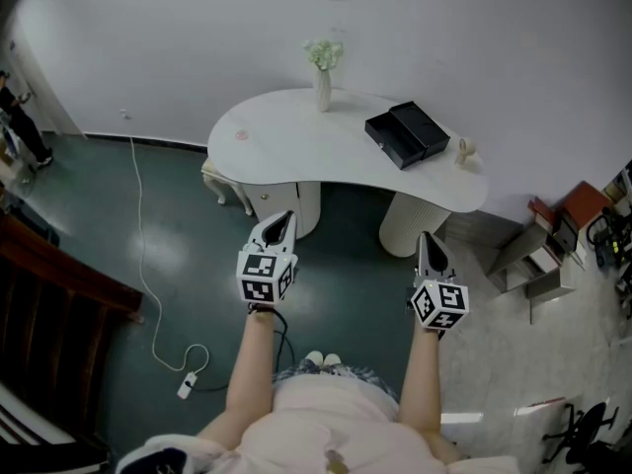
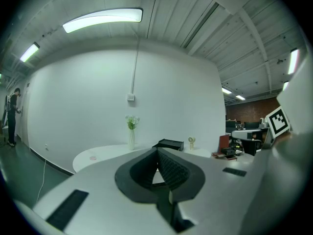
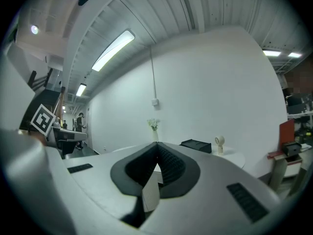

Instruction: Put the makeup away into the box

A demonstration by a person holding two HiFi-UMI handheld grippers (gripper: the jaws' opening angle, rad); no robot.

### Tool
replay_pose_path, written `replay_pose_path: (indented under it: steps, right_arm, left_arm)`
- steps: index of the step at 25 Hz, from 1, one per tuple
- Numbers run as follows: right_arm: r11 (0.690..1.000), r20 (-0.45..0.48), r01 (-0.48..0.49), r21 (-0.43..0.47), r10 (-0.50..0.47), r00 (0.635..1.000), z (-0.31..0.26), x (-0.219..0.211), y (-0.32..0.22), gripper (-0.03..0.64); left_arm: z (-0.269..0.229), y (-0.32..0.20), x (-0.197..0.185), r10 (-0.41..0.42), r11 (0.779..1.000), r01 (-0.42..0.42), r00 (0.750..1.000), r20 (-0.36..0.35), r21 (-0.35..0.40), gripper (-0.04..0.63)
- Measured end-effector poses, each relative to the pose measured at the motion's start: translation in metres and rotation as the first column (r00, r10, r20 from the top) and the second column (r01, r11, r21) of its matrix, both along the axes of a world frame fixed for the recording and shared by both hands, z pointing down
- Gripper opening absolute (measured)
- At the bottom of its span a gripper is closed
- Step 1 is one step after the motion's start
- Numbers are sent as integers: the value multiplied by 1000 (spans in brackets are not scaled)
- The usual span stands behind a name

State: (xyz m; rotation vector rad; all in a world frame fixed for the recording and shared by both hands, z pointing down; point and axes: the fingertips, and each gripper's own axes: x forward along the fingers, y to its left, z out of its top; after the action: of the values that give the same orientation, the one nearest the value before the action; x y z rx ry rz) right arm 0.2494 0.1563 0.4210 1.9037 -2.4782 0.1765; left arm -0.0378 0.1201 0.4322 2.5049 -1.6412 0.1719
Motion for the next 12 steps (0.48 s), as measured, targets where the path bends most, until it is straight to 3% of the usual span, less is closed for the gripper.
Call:
replay_pose_path:
  steps: [2, 8, 12]
  right_arm:
    - [1000, 11, 18, 13, -19, 1000, -3, -4, 0, 27]
    - [997, 29, 13, 80, -16, 999, -18, -11, -1, 315]
    - [996, 65, -19, 86, 13, 998, -20, -11, -2, 428]
  left_arm:
    - [2, 0, 0, 1, 1000, -1, 1000, -2, -3, 26]
    - [4, -1, -2, 10, 1000, -10, 1000, -2, -5, 26]
    - [6, -1, -5, 13, 1000, -13, 1000, -4, -13, 26]
